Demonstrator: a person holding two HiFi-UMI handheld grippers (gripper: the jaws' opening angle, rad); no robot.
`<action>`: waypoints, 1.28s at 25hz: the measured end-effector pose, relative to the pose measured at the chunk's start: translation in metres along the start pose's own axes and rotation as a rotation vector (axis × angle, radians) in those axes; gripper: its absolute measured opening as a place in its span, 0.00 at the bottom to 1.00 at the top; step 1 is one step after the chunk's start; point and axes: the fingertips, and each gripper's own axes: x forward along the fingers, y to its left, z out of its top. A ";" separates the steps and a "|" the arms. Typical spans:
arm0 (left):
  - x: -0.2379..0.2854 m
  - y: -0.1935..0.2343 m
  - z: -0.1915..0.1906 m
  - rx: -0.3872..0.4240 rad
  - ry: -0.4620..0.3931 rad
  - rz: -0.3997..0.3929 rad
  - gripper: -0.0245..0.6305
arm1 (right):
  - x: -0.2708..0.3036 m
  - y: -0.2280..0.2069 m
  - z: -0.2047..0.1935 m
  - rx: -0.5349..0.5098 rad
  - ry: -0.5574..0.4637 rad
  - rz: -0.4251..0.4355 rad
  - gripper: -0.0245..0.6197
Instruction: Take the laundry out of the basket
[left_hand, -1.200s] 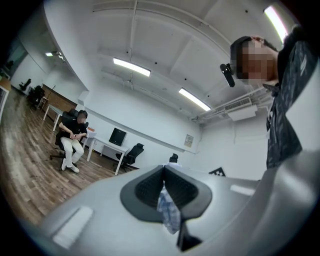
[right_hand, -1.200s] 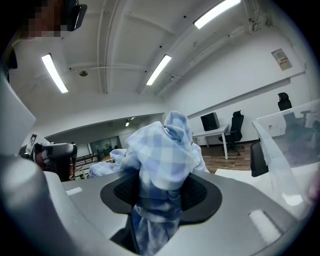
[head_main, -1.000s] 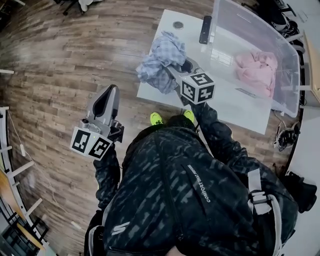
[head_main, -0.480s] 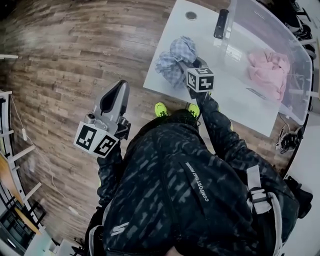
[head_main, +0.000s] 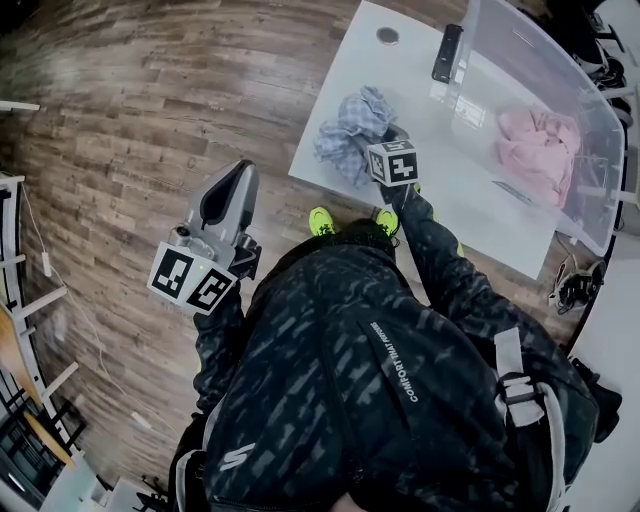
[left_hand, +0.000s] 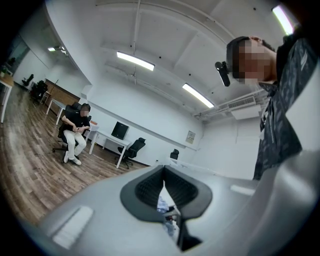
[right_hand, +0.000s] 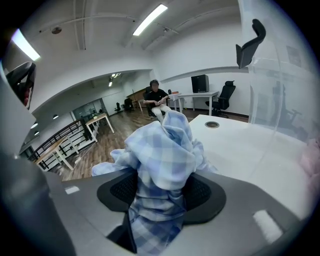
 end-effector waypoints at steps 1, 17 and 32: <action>0.001 -0.001 0.001 0.000 -0.004 -0.004 0.05 | 0.001 0.000 -0.002 0.002 0.011 0.003 0.44; 0.008 -0.003 0.007 -0.018 -0.044 -0.033 0.05 | -0.020 0.013 -0.003 -0.075 0.108 0.059 0.65; 0.046 -0.026 0.011 -0.032 -0.045 -0.168 0.05 | -0.111 0.028 0.073 -0.060 -0.187 0.060 0.35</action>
